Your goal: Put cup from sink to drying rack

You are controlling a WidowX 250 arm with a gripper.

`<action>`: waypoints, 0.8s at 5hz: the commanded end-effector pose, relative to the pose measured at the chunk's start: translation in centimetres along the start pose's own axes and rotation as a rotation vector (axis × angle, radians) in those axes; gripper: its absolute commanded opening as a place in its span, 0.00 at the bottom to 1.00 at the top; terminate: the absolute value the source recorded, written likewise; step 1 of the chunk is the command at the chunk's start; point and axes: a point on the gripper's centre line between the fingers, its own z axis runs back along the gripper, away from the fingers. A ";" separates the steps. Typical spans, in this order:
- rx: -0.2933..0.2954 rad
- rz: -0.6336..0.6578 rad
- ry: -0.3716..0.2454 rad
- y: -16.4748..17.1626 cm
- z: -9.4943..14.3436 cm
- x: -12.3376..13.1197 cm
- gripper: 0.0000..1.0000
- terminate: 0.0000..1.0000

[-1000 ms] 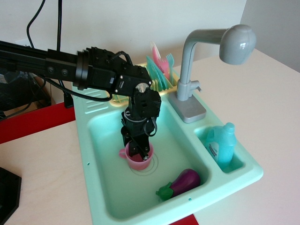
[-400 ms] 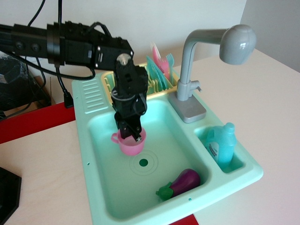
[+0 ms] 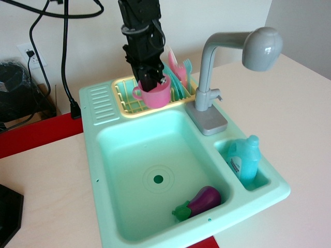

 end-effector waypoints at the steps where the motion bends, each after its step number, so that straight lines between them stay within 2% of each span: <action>1: 0.024 0.086 -0.051 4.5 1.3 3.1 0.00 0.00; 2: 0.064 0.113 -0.007 6.3 -1.3 3.5 0.00 0.00; 4: 0.098 0.100 0.075 5.9 -5.8 2.3 0.00 0.00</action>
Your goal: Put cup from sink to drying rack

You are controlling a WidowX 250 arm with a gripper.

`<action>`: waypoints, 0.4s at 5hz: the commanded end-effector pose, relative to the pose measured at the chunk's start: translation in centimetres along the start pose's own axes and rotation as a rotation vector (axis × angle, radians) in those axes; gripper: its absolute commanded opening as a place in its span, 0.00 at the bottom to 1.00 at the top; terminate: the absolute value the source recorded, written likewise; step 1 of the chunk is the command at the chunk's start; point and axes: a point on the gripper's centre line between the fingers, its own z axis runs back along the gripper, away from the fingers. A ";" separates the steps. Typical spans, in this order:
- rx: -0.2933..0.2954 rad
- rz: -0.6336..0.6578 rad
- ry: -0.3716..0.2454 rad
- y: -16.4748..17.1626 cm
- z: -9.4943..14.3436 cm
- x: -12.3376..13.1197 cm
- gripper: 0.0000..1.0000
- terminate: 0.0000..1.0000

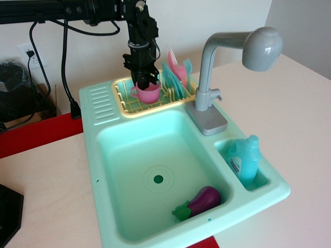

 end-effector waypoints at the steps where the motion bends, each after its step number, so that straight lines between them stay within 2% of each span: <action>1: 0.015 -0.001 -0.019 -0.6 0.4 0.0 1.00 0.00; 2: 0.028 0.054 -0.034 -0.5 1.0 -0.3 1.00 0.00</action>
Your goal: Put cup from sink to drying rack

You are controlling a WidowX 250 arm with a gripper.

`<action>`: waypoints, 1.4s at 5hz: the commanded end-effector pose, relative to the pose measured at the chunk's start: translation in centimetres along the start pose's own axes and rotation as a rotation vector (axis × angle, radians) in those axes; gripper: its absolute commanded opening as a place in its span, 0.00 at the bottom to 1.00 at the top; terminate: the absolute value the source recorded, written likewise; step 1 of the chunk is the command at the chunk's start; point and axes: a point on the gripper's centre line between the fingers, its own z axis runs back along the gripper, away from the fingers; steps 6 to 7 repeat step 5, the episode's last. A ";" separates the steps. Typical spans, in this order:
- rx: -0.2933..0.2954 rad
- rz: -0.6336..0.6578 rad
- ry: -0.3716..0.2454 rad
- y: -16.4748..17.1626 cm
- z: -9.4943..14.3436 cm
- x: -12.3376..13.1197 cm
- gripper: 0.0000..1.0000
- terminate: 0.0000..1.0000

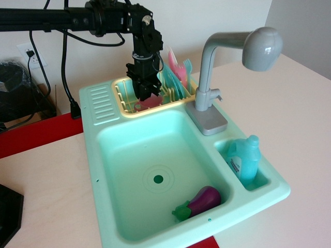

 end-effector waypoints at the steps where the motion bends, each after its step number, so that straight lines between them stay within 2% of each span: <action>1: -0.006 0.032 -0.078 -0.2 3.3 -0.2 1.00 0.00; 2: -0.034 -0.018 -0.115 -1.9 5.6 -1.0 1.00 0.00; 3: -0.076 -0.083 -0.164 -4.3 8.4 -2.8 1.00 0.00; 4: -0.118 -0.157 -0.200 -7.0 10.2 -5.2 1.00 0.00; 5: -0.123 -0.319 -0.172 -10.6 9.7 -9.1 1.00 1.00; 7: -0.123 -0.319 -0.172 -10.6 9.7 -9.1 1.00 1.00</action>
